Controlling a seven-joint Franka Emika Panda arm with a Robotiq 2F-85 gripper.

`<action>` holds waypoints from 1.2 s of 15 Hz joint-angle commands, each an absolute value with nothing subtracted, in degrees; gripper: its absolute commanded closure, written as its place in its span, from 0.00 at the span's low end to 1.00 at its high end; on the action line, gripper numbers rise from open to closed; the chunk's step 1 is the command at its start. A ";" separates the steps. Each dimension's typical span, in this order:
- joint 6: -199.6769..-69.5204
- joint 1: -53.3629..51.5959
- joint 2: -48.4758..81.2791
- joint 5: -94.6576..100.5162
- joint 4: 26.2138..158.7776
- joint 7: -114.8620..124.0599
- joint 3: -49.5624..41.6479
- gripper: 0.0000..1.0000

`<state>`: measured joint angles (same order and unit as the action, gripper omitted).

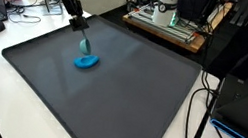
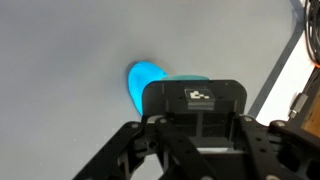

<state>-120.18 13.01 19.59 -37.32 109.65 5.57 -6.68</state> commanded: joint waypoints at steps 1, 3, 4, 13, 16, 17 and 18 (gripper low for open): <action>-119.74 12.87 19.47 -37.27 109.51 5.58 -7.02 0.53; -119.62 12.86 19.36 -37.19 109.51 5.58 -7.03 0.53; -119.61 12.86 19.37 -37.17 109.52 5.58 -7.03 0.53; -122.53 10.12 11.24 -23.40 111.80 8.45 -7.79 0.78; -122.97 8.51 8.19 -18.25 112.41 10.26 -7.34 0.78; -123.59 7.62 7.38 -16.09 112.69 11.61 -7.19 0.78; -123.98 6.84 6.82 -14.08 112.87 12.94 -7.03 0.78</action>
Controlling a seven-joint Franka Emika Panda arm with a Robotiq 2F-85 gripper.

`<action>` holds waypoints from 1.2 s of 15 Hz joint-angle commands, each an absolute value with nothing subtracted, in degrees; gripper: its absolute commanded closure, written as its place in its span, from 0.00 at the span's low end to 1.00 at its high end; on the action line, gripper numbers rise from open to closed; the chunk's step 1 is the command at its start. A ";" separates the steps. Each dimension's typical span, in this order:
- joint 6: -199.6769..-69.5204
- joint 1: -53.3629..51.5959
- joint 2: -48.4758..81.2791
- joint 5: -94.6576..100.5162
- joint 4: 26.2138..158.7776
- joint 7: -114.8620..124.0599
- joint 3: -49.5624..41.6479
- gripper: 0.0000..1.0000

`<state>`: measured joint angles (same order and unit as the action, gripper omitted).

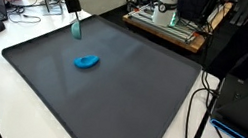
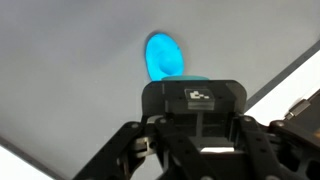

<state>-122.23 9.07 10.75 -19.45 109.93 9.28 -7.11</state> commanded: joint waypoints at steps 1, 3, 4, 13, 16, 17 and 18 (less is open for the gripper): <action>-124.61 5.86 6.28 -11.61 113.16 14.88 -6.84 0.78; -126.08 4.12 5.56 -6.74 113.80 19.27 -6.44 0.78; -126.40 3.36 5.49 -4.80 113.93 21.11 -6.14 0.78; -130.38 0.51 7.29 2.85 112.93 29.62 -5.19 0.53; -130.42 -0.03 8.23 4.17 111.91 31.82 -5.09 0.78; -130.28 -0.43 8.67 4.74 111.46 32.22 -4.83 0.78; -129.80 -1.06 9.34 5.90 110.83 33.54 -4.61 0.78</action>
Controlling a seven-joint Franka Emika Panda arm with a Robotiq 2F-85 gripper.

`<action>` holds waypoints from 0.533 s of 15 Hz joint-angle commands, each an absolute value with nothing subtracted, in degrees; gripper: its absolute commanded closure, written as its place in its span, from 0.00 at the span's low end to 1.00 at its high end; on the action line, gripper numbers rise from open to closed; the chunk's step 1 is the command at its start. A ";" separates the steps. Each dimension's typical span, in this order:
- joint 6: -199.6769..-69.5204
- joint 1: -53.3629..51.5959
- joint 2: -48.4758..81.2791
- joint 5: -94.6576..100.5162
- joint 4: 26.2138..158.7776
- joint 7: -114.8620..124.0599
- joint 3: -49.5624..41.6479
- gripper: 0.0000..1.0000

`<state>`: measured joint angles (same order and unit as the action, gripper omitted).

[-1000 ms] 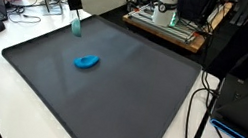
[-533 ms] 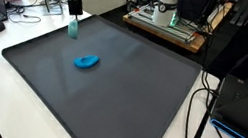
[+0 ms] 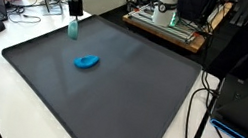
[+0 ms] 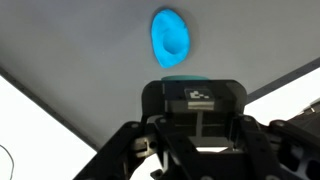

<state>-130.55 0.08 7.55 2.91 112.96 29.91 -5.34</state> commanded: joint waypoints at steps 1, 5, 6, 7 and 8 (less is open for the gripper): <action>-129.65 -1.69 9.98 7.43 110.32 35.08 -4.49 0.78; -129.18 -4.33 12.32 13.10 108.57 39.80 -4.08 0.78; -129.16 -5.17 13.11 15.26 108.02 41.13 -4.12 0.78; -128.66 -5.85 13.87 16.76 107.40 42.01 -4.13 0.78; -128.20 -6.57 14.76 18.38 106.74 43.00 -4.14 0.78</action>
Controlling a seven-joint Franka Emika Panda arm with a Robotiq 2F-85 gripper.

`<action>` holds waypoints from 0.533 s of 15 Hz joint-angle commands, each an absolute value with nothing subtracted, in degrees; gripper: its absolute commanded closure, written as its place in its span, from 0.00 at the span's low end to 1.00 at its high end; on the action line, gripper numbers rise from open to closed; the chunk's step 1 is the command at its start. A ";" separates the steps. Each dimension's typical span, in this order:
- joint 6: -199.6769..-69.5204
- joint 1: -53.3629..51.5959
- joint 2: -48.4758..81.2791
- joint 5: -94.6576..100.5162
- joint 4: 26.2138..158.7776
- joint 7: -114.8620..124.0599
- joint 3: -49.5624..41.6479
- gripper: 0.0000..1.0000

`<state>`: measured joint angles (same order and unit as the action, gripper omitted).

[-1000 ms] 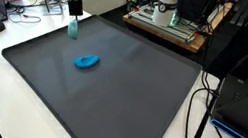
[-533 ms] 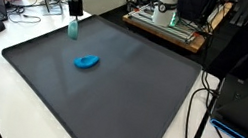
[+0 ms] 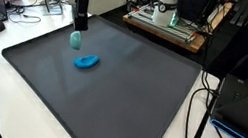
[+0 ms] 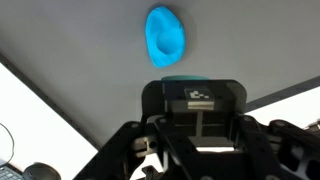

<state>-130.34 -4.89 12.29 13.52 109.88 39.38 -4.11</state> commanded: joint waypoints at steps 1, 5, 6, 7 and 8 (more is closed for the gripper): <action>-127.58 -7.35 15.82 20.07 105.85 44.06 -4.18 0.78; -125.14 -10.34 19.62 26.23 102.84 47.75 -4.54 0.78; -124.33 -11.00 20.50 27.55 102.02 48.56 -4.57 0.78; -123.55 -11.73 21.49 29.05 101.21 49.30 -4.64 0.78; -122.61 -12.40 22.36 30.44 100.44 50.15 -4.75 0.78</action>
